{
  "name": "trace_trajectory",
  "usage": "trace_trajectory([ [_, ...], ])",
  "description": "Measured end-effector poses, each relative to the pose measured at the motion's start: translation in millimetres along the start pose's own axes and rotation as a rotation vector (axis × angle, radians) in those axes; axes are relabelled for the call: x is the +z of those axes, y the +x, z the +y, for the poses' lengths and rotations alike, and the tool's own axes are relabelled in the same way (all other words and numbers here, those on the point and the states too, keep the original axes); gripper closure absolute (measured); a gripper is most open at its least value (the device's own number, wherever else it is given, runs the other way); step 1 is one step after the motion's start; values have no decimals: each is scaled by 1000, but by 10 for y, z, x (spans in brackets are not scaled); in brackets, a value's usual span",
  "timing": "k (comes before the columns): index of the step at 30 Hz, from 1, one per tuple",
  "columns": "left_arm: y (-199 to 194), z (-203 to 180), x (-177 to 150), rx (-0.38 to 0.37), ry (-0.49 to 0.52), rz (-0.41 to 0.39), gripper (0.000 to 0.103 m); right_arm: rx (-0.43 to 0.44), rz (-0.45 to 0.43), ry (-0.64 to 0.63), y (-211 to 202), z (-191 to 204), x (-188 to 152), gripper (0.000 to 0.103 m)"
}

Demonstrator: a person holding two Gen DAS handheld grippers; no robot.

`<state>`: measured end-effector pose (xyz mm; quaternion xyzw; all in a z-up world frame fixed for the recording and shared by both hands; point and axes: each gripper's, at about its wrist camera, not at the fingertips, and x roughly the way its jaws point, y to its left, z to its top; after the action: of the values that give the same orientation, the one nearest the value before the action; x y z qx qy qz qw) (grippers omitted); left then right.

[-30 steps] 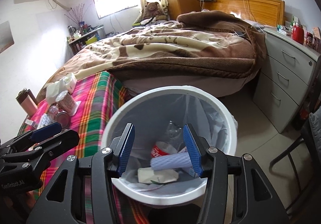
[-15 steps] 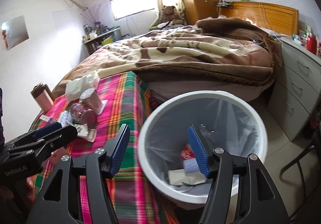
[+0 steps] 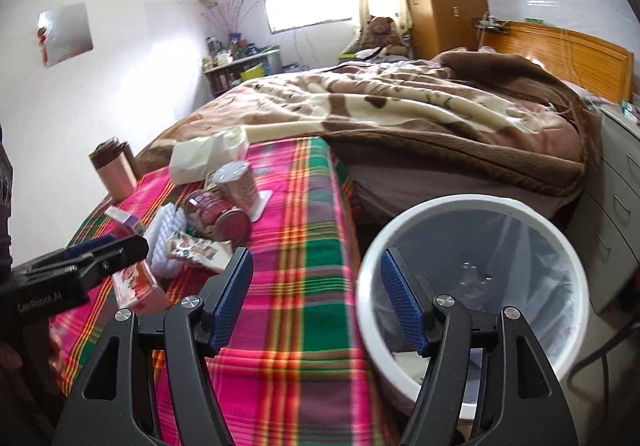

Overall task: Collect trash
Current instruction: 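Move both grippers back from the bin toward the bed, then approach the strawberry milk carton with the left gripper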

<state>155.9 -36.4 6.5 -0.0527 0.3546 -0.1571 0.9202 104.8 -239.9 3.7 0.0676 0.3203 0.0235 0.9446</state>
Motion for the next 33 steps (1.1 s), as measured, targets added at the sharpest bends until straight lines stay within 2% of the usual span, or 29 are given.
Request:
trace_trajectory([
  [5,-2,255,-9,37,-31,11,24,38,32,-44,131,174,3,35],
  [15,3,581,-167,63,-76,61,22,72,78,-158,367,495,40,35],
  [25,131,524,-376,21,-68,148,19,106,130,-265,578,685,28,34],
  [33,208,530,-427,25,-44,193,19,109,175,-325,739,806,12,34],
])
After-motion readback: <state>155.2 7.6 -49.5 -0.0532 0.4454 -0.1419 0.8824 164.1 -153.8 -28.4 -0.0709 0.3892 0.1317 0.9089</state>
